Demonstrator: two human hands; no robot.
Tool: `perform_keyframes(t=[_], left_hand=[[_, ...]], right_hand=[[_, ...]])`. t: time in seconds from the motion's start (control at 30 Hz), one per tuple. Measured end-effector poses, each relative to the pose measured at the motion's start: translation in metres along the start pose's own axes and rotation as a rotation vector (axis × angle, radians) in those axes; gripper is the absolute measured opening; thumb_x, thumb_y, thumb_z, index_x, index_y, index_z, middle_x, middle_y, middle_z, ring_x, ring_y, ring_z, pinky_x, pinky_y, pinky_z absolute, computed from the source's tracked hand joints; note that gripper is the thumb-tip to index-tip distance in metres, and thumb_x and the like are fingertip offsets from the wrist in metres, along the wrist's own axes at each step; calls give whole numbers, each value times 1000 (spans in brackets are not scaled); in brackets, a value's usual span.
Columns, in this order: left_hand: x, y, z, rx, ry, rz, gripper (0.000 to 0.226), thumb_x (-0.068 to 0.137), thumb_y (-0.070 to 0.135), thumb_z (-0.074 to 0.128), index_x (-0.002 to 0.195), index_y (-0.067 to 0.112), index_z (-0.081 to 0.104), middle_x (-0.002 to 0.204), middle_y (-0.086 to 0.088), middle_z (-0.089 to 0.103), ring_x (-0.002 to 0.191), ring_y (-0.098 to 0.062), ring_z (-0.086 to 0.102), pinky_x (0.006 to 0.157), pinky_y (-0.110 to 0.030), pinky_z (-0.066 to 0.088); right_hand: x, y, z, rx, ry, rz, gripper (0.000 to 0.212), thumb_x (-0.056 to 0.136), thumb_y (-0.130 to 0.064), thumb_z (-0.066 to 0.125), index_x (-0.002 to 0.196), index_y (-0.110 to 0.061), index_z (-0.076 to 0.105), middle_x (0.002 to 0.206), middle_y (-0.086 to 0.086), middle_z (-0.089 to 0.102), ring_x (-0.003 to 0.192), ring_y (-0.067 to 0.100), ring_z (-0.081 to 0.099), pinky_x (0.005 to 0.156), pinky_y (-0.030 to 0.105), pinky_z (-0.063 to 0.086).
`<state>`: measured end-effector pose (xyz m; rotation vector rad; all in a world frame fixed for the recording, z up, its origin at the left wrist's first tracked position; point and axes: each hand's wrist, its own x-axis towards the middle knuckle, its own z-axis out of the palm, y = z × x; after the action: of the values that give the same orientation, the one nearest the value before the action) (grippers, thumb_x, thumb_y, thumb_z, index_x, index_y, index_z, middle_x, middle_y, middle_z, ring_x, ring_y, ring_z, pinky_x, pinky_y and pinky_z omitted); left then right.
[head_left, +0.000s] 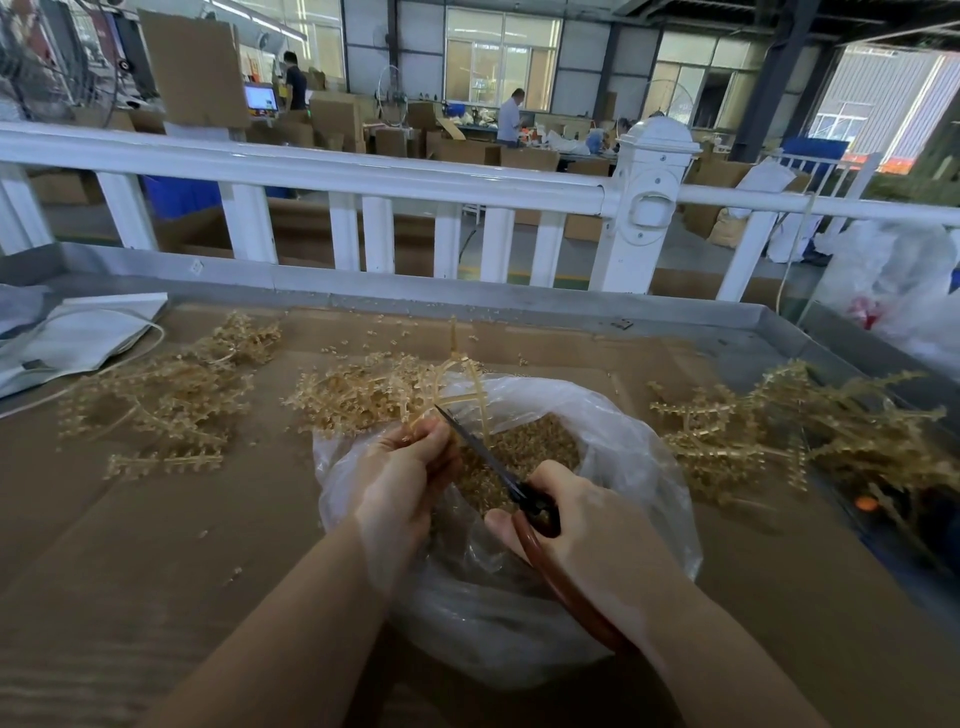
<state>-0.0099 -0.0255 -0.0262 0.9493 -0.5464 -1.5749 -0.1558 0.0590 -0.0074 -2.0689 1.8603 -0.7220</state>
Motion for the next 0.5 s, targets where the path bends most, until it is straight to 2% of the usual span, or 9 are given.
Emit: perform_keyframes(t=[0.2,0.5], left_hand=[[-2,0,0,15,-28,-17,17,87,-4,57,74,7,58,52,0,64,47,-7,62,47,-17,52],[-2,2,-1,24,-25,-63,15,86,-3,59,76,8,59,52,-1,64,46,-9,62,48,-19,53]], right_hand=[[-1,0,4,8,35,22,34,83,-65,52,82,-32,45,68,-13,56,64,-3,53,54,13,35],[-1,0,5,-38,46,0,36,82,-66,53,78,-32,40,67,-12,56,63,0,55,52,12,37]])
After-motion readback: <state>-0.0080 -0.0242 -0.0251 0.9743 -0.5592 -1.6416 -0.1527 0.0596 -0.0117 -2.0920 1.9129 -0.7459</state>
